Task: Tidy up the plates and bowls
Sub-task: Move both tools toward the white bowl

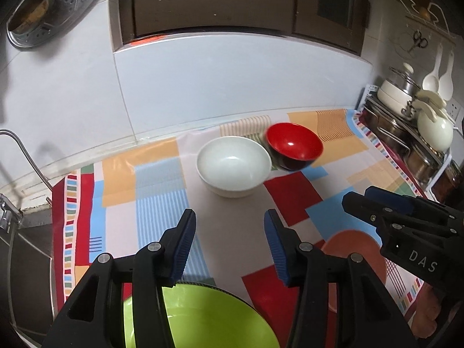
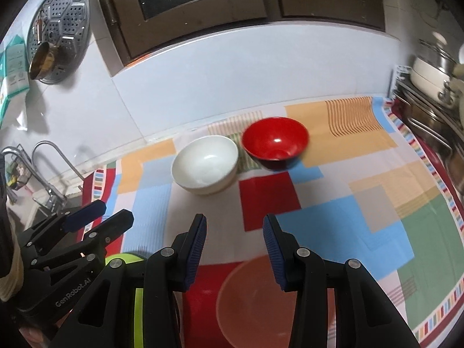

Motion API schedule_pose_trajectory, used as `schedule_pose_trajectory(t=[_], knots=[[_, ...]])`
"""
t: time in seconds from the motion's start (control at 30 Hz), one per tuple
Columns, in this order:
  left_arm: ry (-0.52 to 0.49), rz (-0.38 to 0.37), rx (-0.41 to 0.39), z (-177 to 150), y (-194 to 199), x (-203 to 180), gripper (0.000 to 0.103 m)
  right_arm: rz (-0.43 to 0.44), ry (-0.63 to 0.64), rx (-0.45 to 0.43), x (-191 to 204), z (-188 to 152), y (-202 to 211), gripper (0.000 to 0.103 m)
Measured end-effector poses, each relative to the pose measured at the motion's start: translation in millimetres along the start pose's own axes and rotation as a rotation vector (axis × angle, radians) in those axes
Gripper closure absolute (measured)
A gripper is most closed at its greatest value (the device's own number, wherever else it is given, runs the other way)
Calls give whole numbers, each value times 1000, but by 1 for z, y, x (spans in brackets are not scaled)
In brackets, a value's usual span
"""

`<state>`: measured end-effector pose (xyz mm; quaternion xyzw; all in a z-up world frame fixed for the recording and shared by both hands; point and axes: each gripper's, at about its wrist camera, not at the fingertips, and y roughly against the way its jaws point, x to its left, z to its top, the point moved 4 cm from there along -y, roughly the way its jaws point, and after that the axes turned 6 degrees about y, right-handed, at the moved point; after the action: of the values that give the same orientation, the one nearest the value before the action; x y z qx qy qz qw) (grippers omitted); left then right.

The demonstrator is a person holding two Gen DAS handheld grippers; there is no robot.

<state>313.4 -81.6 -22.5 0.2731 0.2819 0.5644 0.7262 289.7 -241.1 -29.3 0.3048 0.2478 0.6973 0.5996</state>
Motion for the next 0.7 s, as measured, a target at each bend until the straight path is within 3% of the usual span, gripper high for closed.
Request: schedule_pose_trajectory(t=[0.7], knots=[[-41, 51, 53, 53, -76, 41, 53, 61, 14, 102, 13, 53, -88, 61]])
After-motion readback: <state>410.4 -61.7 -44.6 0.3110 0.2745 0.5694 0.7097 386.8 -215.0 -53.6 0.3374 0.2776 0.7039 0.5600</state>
